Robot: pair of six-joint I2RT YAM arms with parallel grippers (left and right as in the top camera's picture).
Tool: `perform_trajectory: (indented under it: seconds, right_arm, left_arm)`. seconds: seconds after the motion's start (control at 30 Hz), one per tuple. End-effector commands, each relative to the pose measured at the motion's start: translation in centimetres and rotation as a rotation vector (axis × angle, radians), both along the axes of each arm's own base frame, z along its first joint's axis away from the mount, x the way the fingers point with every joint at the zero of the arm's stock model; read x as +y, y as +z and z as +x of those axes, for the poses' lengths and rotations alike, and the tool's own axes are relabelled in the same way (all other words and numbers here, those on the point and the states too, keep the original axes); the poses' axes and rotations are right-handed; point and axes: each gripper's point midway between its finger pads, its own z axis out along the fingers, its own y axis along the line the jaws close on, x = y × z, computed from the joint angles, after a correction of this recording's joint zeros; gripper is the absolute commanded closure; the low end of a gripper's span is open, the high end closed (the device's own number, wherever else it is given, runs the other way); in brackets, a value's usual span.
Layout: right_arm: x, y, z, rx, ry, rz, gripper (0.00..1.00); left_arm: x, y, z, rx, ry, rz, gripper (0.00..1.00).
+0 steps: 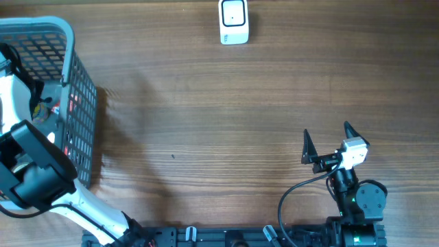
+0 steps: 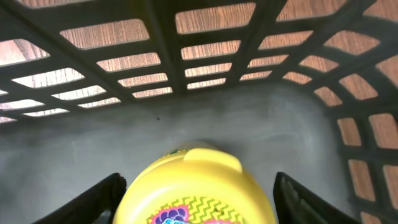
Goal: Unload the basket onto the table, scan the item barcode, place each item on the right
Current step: 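Lift the yellow container out and set it on the table near the scanner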
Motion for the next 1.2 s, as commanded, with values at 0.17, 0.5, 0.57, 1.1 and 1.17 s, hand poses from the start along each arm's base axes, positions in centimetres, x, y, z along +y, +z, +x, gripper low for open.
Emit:
perform_trajectory:
  seconds: [0.17, 0.5, 0.57, 1.1, 1.17]
  right_arm:
    - [0.0, 0.3, 0.0, -0.010, -0.003, 0.012, 0.00]
    - [0.0, 0.3, 0.0, -0.010, -0.003, 0.012, 0.00]
    - [0.0, 0.3, 0.0, -0.010, -0.003, 0.012, 0.00]
    - [0.0, 0.3, 0.0, -0.010, -0.003, 0.012, 0.00]
    - [0.0, 0.3, 0.0, -0.010, -0.003, 0.012, 0.00]
  left_arm:
    - [0.2, 1.1, -0.2, -0.021, 0.006, 0.013, 0.29]
    - [0.1, 0.3, -0.3, -0.003, 0.005, 0.001, 0.51]
    - [-0.1, 0.3, -0.7, 0.010, 0.005, -0.008, 0.53]
    - [-9.2, 28.4, -4.0, -0.693, -0.224, 0.133, 0.57]
    - [-13.5, 32.4, -4.4, -0.861, -0.345, 0.072, 0.57]
